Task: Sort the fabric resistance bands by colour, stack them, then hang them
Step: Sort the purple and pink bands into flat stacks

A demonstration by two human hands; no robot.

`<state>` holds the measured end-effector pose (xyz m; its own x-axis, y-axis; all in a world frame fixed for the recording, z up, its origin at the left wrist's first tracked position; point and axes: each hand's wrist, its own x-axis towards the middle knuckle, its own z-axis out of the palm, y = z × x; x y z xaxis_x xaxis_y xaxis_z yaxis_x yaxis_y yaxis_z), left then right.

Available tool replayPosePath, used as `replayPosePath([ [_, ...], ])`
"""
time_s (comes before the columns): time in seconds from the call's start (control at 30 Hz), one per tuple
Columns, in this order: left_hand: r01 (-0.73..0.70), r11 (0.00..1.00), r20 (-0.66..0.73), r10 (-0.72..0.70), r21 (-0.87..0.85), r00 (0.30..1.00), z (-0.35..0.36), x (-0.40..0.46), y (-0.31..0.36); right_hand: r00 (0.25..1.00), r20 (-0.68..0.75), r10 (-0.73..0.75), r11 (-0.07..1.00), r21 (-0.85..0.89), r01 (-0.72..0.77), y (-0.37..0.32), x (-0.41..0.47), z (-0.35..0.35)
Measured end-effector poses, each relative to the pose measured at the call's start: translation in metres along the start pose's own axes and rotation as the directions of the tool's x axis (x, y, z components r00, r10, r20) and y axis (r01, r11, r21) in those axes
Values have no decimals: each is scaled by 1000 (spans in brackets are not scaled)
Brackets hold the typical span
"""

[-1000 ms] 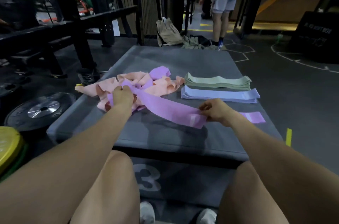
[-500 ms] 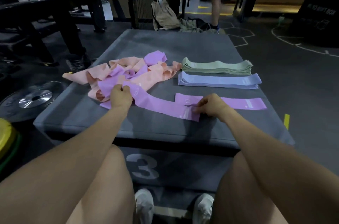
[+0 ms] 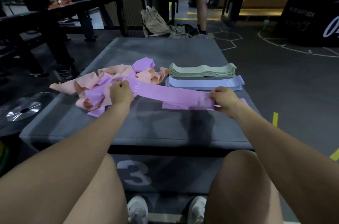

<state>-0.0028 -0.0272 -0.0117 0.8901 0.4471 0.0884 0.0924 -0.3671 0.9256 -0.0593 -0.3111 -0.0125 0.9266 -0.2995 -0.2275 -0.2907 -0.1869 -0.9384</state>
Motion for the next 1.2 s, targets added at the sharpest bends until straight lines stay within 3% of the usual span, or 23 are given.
replayPosePath([
  [0.17, 62, 998, 131, -61, -5, 990, 43, -17, 5, 950, -306, -67, 990, -138, 25, 16, 17, -50],
  [0.27, 47, 997, 204, -58, 59, 977, 67, -31, 6, 916, -398, -53, 985, -169, -17, 27, 24, -74],
  [0.5, 43, 981, 253, -91, 190, 963, 94, -39, -4, 901, -413, -133, 960, -279, 14, 43, 36, -90],
  [0.8, -93, 907, 265, -21, 410, 964, 95, -44, 1, 920, -363, -147, 925, -380, -2, 53, 42, -92],
  [1.03, -124, 892, 222, 28, 434, 975, 94, -38, -6, 894, -406, -188, 925, -379, 23, 58, 45, -92],
  [1.2, -74, 906, 198, -11, 416, 980, 96, -38, -8, 876, -442, -194, 929, -368, 20, 59, 45, -90],
])
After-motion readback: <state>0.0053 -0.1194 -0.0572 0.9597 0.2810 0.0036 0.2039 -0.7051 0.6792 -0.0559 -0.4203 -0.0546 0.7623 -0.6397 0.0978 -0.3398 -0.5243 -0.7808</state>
